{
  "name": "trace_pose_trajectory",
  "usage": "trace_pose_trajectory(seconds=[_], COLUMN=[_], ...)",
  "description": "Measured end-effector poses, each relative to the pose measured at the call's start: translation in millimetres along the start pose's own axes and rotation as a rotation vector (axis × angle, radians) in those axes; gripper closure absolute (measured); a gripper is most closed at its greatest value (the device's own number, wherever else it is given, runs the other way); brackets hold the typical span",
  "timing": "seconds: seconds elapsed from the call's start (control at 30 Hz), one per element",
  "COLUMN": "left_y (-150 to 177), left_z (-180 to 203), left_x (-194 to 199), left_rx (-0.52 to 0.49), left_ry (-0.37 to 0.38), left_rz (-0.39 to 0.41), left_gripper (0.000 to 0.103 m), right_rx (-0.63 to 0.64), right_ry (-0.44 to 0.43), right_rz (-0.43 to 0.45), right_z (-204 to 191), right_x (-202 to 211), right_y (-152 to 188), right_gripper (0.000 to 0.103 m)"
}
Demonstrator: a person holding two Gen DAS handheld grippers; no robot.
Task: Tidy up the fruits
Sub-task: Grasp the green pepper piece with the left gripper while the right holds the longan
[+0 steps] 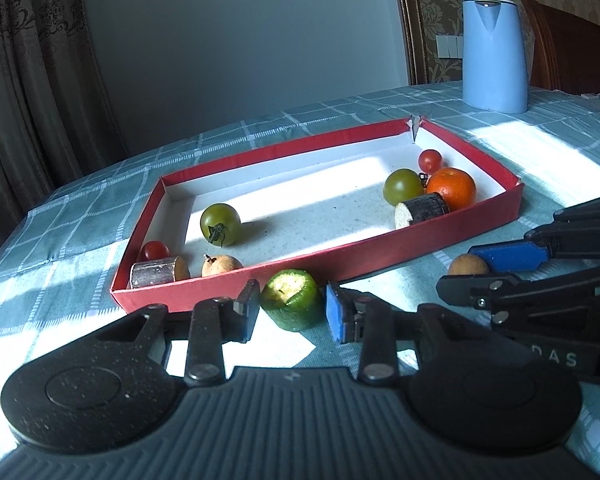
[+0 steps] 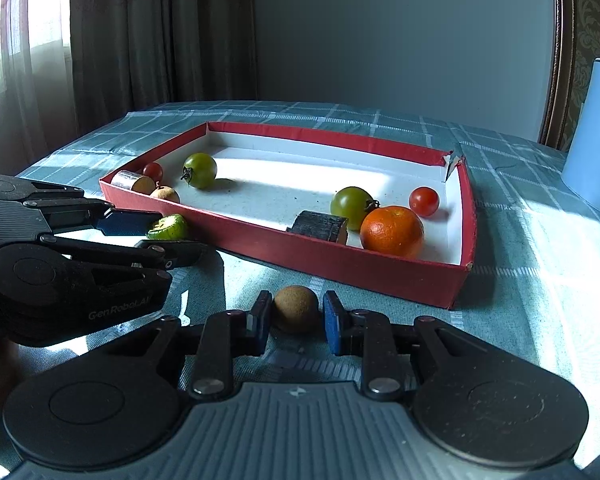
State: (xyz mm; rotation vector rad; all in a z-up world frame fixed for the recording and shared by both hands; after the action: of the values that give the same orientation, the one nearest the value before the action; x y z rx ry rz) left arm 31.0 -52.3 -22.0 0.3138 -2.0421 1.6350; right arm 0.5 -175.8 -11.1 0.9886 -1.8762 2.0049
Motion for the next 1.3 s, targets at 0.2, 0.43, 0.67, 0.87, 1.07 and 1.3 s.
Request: trace_pose_trajectory(seconds=[0.2,0.43,0.67,0.87,1.07,1.3], left_y=[-0.6,-2.1,-3.5,-5.0,-7.8,-6.8], left_z=[-1.0,-1.8,-7.6,-8.8,-11.9,-17.8], left_x=[7.2,16.8,18.4,17.1,14.0,16.1], left_rx=[0.000,0.007,0.043,0.048,0.071,0.091], left_ry=[0.007,0.002,-0.018,-0.031,-0.043,-0.062], left_rz=[0.035,0.093,0.100,0.102,0.090,0.096], left_gripper=[0.069,0.069,0.069,0.069,0.069,0.069], right_rx=[-0.011,-0.025,-0.036,-0.037,-0.042,-0.088], right_ry=[-0.006,-0.004,-0.013,-0.015,0.006,-0.019], right_rz=[0.010,0.025,0.046,0.098,0.154,0.132], right_z=[1.6,4.0,4.3,4.4,7.4,24.5], right_x=[1.5,4.0,7.3,14.8,20.7,33.3], right_y=[0.1,-0.1,-0.4,-2.9,-12.2,-3.8], right_gripper=[0.076,0.076,0.076,0.076,0.076,0.076])
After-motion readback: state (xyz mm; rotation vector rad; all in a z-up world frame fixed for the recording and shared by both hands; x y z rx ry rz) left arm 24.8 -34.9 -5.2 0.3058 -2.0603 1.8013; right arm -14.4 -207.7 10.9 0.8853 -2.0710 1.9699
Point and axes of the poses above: each gripper's, at about its wrist camera, not at the fingertips, and x roughly against the way its jaws point, z to its right, y to its underside, the point moved 2 cm from there along -x, roughly the way its jaws point, and after that the axes turned 3 degrees about x, right-handed, at the moved point
